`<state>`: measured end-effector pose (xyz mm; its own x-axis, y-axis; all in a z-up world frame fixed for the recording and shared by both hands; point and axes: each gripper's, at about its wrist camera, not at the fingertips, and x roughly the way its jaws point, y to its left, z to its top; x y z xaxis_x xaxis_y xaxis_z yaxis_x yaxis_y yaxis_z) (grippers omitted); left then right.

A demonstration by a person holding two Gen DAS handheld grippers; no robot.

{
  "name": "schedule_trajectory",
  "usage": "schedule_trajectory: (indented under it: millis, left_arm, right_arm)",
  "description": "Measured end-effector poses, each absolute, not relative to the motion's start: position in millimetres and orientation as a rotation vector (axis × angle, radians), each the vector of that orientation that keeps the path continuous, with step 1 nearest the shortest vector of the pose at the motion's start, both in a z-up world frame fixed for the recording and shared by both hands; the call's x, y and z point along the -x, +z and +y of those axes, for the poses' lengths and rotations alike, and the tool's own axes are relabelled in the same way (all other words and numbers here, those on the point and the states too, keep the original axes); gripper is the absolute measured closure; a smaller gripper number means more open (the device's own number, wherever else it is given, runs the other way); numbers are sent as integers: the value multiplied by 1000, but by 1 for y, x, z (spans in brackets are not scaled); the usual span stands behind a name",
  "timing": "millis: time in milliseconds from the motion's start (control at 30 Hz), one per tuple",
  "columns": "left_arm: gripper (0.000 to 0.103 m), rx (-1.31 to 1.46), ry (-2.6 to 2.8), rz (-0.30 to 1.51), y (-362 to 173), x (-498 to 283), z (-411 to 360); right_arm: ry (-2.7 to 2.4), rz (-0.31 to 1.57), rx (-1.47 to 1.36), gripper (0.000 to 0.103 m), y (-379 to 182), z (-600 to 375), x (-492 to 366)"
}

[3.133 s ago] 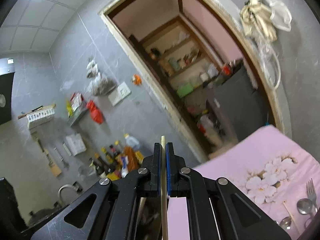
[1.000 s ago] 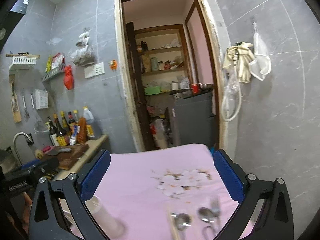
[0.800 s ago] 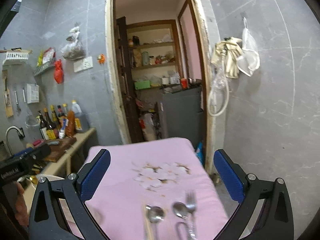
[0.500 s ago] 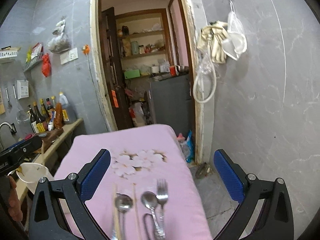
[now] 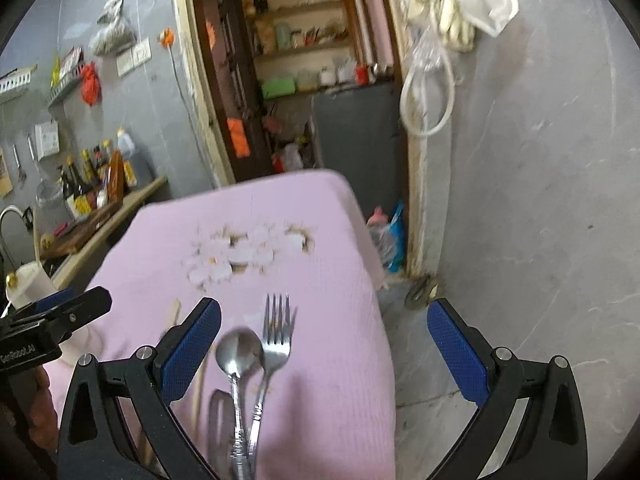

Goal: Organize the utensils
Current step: 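Move both tools back to the utensils on the cloth, then grasp the silver fork with the right tool while the left tool grasps a chopstick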

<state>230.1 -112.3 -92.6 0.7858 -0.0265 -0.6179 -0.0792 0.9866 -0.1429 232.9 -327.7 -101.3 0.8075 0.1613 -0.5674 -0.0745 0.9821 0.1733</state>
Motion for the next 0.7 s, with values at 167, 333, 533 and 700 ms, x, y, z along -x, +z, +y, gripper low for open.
schedule_trajectory:
  millis: [167,333,533,700]
  left_arm:
    - [16,204,13,743,-118,-249,-115]
    - [36,267,4,828,-142,-266,-112]
    - [57,362,0,891,-158,-278,-100]
    - [70,387,-15,920,-167,-288,-94]
  right_arm:
    - [198,683,-157,7,-127,-321,-255]
    - [286,774,-210,28,-148,-313,-283]
    - [376,844,-254,47,-168,-305,-296]
    - [410,854,-289,57,-173,-304,-305]
